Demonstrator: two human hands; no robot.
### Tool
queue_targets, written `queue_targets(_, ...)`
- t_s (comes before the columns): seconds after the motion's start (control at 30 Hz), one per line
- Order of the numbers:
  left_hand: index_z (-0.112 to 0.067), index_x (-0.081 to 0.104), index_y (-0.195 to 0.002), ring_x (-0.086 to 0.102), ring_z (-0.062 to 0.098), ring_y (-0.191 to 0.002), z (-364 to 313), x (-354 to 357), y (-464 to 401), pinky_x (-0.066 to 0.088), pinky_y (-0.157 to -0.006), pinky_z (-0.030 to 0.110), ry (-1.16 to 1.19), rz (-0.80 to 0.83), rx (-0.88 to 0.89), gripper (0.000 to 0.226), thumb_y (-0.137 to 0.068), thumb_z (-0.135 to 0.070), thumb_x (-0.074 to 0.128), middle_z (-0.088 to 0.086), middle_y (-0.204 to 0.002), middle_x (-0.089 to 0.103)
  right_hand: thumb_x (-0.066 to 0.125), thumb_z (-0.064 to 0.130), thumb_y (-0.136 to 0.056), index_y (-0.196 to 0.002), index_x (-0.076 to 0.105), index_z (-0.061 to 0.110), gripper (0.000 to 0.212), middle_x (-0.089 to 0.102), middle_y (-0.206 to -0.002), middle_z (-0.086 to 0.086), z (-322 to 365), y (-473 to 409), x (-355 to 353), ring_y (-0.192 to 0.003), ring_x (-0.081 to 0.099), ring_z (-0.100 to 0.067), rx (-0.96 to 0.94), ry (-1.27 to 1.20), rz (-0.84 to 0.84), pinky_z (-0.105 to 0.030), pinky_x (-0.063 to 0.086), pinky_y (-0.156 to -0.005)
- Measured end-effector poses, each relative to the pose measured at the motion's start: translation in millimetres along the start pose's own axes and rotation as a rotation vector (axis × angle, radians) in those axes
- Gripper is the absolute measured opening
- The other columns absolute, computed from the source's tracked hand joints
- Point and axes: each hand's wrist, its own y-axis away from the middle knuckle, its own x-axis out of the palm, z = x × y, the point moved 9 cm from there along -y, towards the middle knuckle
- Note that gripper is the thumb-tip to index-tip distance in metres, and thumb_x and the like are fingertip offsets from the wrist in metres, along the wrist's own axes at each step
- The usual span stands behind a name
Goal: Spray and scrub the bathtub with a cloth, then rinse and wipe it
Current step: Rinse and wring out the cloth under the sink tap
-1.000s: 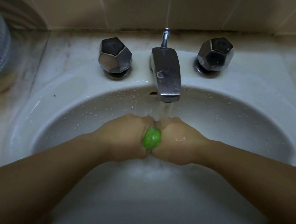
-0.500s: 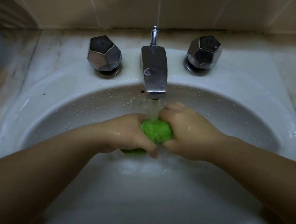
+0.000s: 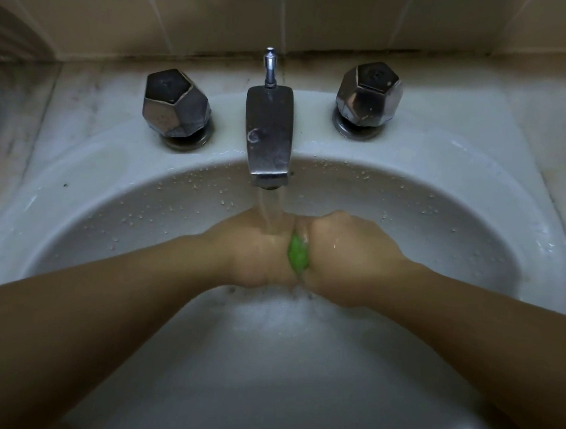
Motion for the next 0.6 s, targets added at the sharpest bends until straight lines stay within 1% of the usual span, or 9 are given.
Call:
queue_targets(0.07, -0.020, 0.063, -0.091, 0.062, 0.018, -0.080, 0, -6, 3, 0.050, -0.069, 0.022, -0.208, -0.071, 0.004, 0.009, -0.091, -0.029, 0.067, -0.006, -0.080, 0.062, 0.062, 0.033, -0.082, -0.087, 0.064, 0.023, 0.011, 0.061, -0.078, 0.001, -3, -2, 4, -0.067, 0.063, -0.020, -0.008, -0.135, 0.014, -0.039, 0.061, -0.063)
queue_targets(0.1, -0.021, 0.064, -0.100, 0.063, 0.021, -0.087, -2, -8, 3, 0.053, -0.075, 0.027, -0.305, -0.112, 0.048, 0.014, -0.092, -0.033, 0.063, -0.004, -0.088, 0.064, 0.059, 0.035, -0.081, -0.080, 0.063, 0.023, 0.012, 0.063, -0.076, 0.000, -3, -3, 4, -0.065, 0.064, -0.021, -0.020, -0.205, 0.010, -0.041, 0.061, -0.060)
queue_targets(0.17, -0.030, 0.058, -0.090, 0.063, 0.022, -0.084, -6, -10, 1, 0.052, -0.067, 0.032, -0.374, -0.161, 0.132, 0.007, -0.090, -0.037, 0.058, -0.007, -0.087, 0.062, 0.060, 0.032, -0.088, -0.074, 0.061, 0.020, 0.018, 0.064, -0.071, -0.002, -5, -5, 6, -0.063, 0.064, -0.022, -0.025, -0.298, 0.023, -0.045, 0.059, -0.058)
queue_targets(0.23, -0.030, 0.047, -0.080, 0.060, 0.017, -0.079, -8, -11, 1, 0.039, -0.058, 0.025, -0.442, -0.226, 0.228, 0.022, -0.093, -0.046, 0.038, -0.008, -0.079, 0.055, 0.062, 0.028, -0.091, -0.074, 0.060, 0.016, 0.021, 0.064, -0.069, -0.004, -3, -8, 9, -0.063, 0.064, -0.023, -0.043, -0.323, 0.063, -0.045, 0.058, -0.057)
queue_targets(0.3, -0.029, 0.048, -0.078, 0.059, 0.014, -0.079, -12, -13, 5, 0.037, -0.061, 0.024, -0.561, -0.344, 0.316, 0.036, -0.100, -0.049, 0.028, -0.008, -0.077, 0.054, 0.067, 0.020, -0.087, -0.071, 0.062, 0.014, 0.017, 0.065, -0.064, -0.004, -4, -8, 11, -0.057, 0.061, -0.020, -0.022, -0.386, 0.126, -0.039, 0.051, -0.052)
queue_targets(0.37, -0.026, 0.043, -0.080, 0.052, 0.014, -0.078, -13, -13, 5, 0.033, -0.062, 0.019, -0.515, -0.366, 0.342, 0.035, -0.102, -0.049, 0.028, -0.010, -0.077, 0.047, 0.071, 0.010, -0.077, -0.067, 0.065, 0.013, 0.012, 0.063, -0.060, -0.003, -7, -6, 13, -0.052, 0.058, -0.016, 0.022, -0.486, 0.197, -0.032, 0.043, -0.049)
queue_targets(0.43, -0.030, 0.036, -0.085, 0.044, 0.014, -0.077, -11, -17, 8, 0.032, -0.061, 0.020, -0.456, -0.406, 0.334, 0.024, -0.098, -0.049, 0.031, -0.011, -0.081, 0.038, 0.075, 0.009, -0.071, -0.069, 0.068, 0.013, 0.008, 0.064, -0.060, -0.002, -9, -4, 14, -0.053, 0.058, -0.015, 0.034, -0.527, 0.242, -0.031, 0.043, -0.050)
queue_targets(0.5, -0.032, 0.035, -0.089, 0.049, 0.015, -0.079, -4, -16, 6, 0.045, -0.066, 0.032, -0.333, -0.403, 0.295, 0.020, -0.097, -0.044, 0.050, -0.011, -0.085, 0.042, 0.077, 0.013, -0.074, -0.069, 0.067, 0.016, 0.011, 0.064, -0.058, 0.001, -14, -4, 10, -0.052, 0.060, -0.014, 0.032, -0.549, 0.201, -0.032, 0.046, -0.050)
queue_targets(0.6, -0.027, 0.047, -0.103, 0.059, 0.017, -0.081, 0, -12, 7, 0.054, -0.070, 0.038, -0.067, -0.320, 0.214, 0.039, -0.083, -0.035, 0.079, -0.006, -0.093, 0.056, 0.077, 0.031, -0.079, -0.073, 0.062, 0.022, 0.018, 0.066, -0.064, 0.004, -21, -4, -5, -0.060, 0.064, -0.014, -0.038, -0.345, 0.017, -0.035, 0.052, -0.055)
